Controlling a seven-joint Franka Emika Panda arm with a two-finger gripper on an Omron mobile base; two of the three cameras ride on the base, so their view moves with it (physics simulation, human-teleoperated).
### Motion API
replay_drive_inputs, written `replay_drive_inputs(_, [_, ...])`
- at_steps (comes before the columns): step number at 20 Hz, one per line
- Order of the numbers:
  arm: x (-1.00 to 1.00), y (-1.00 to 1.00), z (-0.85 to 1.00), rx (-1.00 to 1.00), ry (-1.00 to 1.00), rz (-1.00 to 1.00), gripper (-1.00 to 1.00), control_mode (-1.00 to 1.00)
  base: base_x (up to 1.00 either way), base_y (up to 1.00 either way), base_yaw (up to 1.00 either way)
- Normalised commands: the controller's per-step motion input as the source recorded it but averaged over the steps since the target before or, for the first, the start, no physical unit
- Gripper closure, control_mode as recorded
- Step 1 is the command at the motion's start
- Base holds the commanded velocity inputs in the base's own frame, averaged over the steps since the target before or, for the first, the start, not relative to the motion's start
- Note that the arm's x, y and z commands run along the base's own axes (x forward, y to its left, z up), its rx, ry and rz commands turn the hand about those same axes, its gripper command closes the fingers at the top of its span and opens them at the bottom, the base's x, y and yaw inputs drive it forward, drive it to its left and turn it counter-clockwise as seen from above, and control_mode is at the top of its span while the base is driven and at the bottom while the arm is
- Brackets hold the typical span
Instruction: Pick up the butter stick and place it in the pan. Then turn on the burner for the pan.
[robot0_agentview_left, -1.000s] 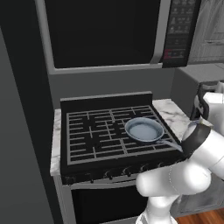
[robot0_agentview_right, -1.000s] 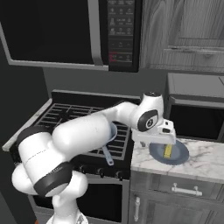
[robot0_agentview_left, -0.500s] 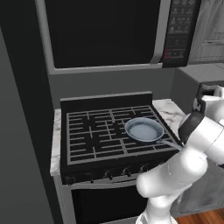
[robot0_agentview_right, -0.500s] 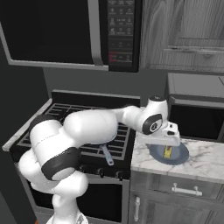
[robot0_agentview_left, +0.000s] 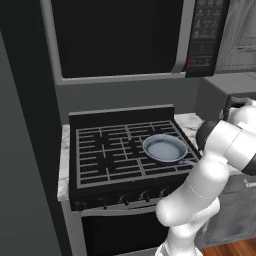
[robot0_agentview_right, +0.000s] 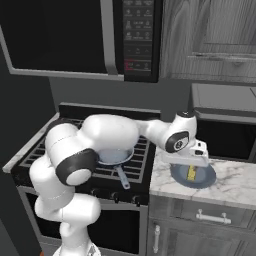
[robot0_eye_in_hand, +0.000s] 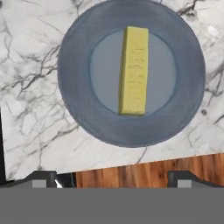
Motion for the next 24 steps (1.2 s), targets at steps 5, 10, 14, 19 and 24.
replay_drive_inputs(5, [0.22,-0.23,-0.25,0.06,0.0,0.0,-1.0,-1.0,0.0,0.0,0.0])
replay_drive_inputs(10, [0.23,-0.16,-0.12,0.02,0.0,0.0,-1.0,-1.0,0.0,0.0,0.0])
replay_drive_inputs(14, [0.24,-0.06,-0.09,0.0,0.0,0.0,-1.0,-1.0,0.0,0.0,0.0])
replay_drive_inputs(19, [0.15,0.0,-0.11,0.0,0.02,0.0,-1.0,-1.0,0.0,0.0,0.0])
replay_drive_inputs(24, [0.15,0.0,-0.2,0.0,0.01,0.0,-1.0,-1.0,0.0,0.0,0.0])
